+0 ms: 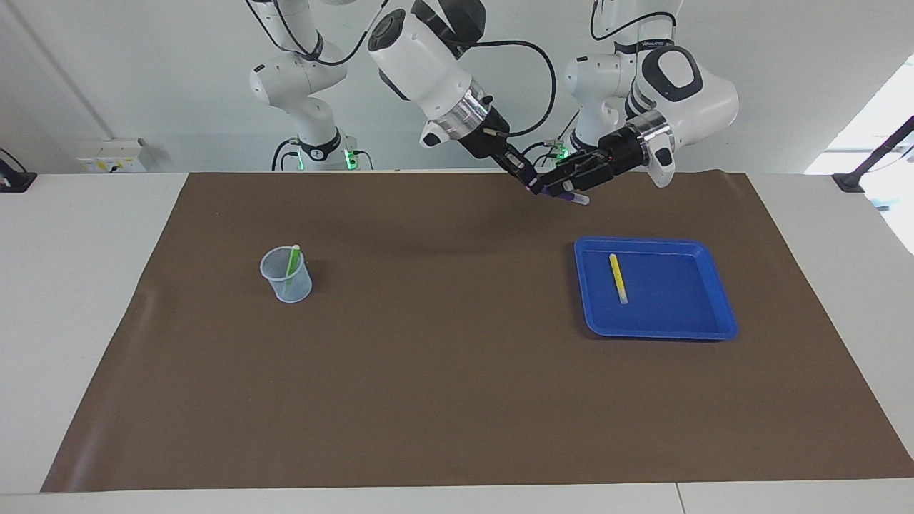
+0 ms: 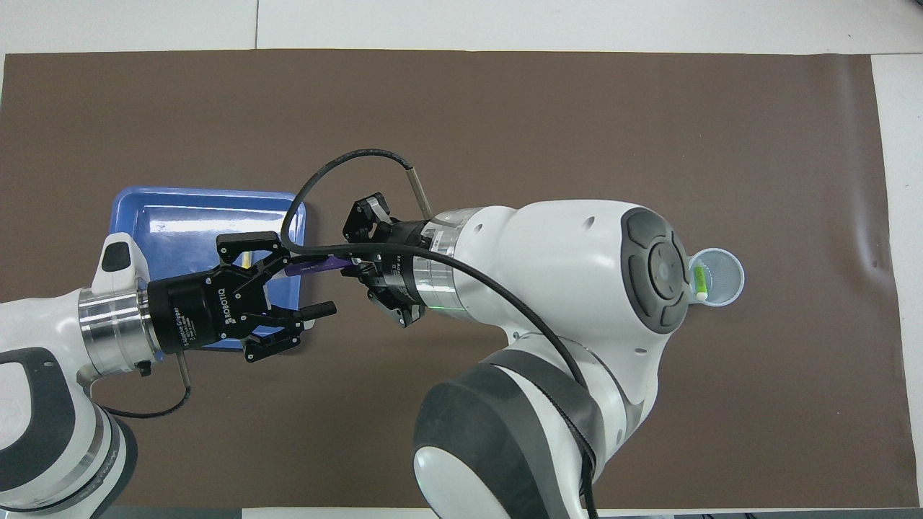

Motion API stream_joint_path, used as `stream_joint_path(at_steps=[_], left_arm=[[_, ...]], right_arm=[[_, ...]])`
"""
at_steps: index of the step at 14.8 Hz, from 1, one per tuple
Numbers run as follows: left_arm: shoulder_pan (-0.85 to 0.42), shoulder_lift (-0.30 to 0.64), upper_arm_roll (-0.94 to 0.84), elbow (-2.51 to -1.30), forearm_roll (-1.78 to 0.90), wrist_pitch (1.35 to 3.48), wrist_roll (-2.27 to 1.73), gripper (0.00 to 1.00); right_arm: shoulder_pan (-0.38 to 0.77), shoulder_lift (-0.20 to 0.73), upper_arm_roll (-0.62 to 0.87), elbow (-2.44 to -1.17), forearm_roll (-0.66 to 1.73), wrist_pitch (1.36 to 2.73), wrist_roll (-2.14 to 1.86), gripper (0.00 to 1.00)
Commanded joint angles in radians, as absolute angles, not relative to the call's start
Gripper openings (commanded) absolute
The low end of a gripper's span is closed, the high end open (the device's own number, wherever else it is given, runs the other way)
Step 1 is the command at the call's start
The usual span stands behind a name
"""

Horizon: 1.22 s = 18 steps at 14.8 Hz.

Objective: Right arm passes pens to left for tray arrangement
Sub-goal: 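Close the left gripper on the purple marker and open the right gripper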

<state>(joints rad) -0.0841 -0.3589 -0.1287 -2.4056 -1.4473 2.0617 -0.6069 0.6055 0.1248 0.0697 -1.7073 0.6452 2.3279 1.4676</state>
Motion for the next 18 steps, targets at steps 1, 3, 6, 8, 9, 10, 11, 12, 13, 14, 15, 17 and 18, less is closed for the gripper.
stream_joint_path(at_steps=[1, 3, 6, 8, 9, 10, 11, 12, 13, 14, 15, 17, 18], left_arm=[[-0.074, -0.382, -0.127, -2.434, -1.466, 2.086, -0.609, 0.6], [-0.071, -0.382, -0.124, -2.436, -1.466, 2.073, -0.609, 0.48], [-0.038, -0.382, -0.121, -2.433, -1.465, 2.052, -0.607, 0.48], [-0.038, -0.382, -0.121, -2.434, -1.465, 2.052, -0.607, 0.47], [-0.037, -0.382, -0.121, -2.434, -1.465, 2.051, -0.609, 0.46], [-0.037, -0.382, -0.12, -2.434, -1.465, 2.052, -0.609, 0.41], [-0.038, -0.382, -0.121, -2.434, -1.465, 2.056, -0.609, 0.32], [-0.041, -0.382, -0.121, -2.434, -1.465, 2.057, -0.609, 0.15], [-0.04, -0.382, -0.121, -2.434, -1.465, 2.054, -0.609, 0.0], [-0.037, -0.382, -0.12, -2.434, -1.465, 2.052, -0.607, 0.0], [-0.035, -0.382, -0.12, -2.433, -1.465, 2.057, -0.609, 0.0], [-0.034, -0.382, -0.12, -2.433, -1.465, 2.065, -0.615, 0.0], [-0.034, -0.382, -0.12, -2.434, -1.465, 2.066, -0.615, 0.0]], right_arm=[[0.614, 0.137, 0.066, -1.689, 0.649, 2.324, 1.509, 0.0], [0.618, 0.137, 0.066, -1.69, 0.649, 2.324, 1.509, 0.0], [0.618, 0.137, 0.066, -1.689, 0.647, 2.324, 1.509, 0.0], [0.618, 0.137, 0.066, -1.69, 0.646, 2.326, 1.508, 0.0], [0.62, 0.137, 0.066, -1.692, 0.646, 2.326, 1.508, 0.0], [0.62, 0.137, 0.066, -1.693, 0.644, 2.329, 1.506, 0.0], [0.62, 0.137, 0.066, -1.694, 0.644, 2.327, 1.506, 0.0], [0.62, 0.137, 0.066, -1.695, 0.644, 2.327, 1.505, 0.0], [0.62, 0.137, 0.064, -1.695, 0.644, 2.329, 1.503, 0.0], [0.618, 0.137, 0.066, -1.697, 0.644, 2.327, 1.503, 0.0], [0.62, 0.137, 0.066, -1.697, 0.644, 2.329, 1.503, 0.0], [0.618, 0.137, 0.066, -1.697, 0.644, 2.327, 1.502, 0.0], [0.618, 0.137, 0.066, -1.697, 0.644, 2.327, 1.502, 0.0]])
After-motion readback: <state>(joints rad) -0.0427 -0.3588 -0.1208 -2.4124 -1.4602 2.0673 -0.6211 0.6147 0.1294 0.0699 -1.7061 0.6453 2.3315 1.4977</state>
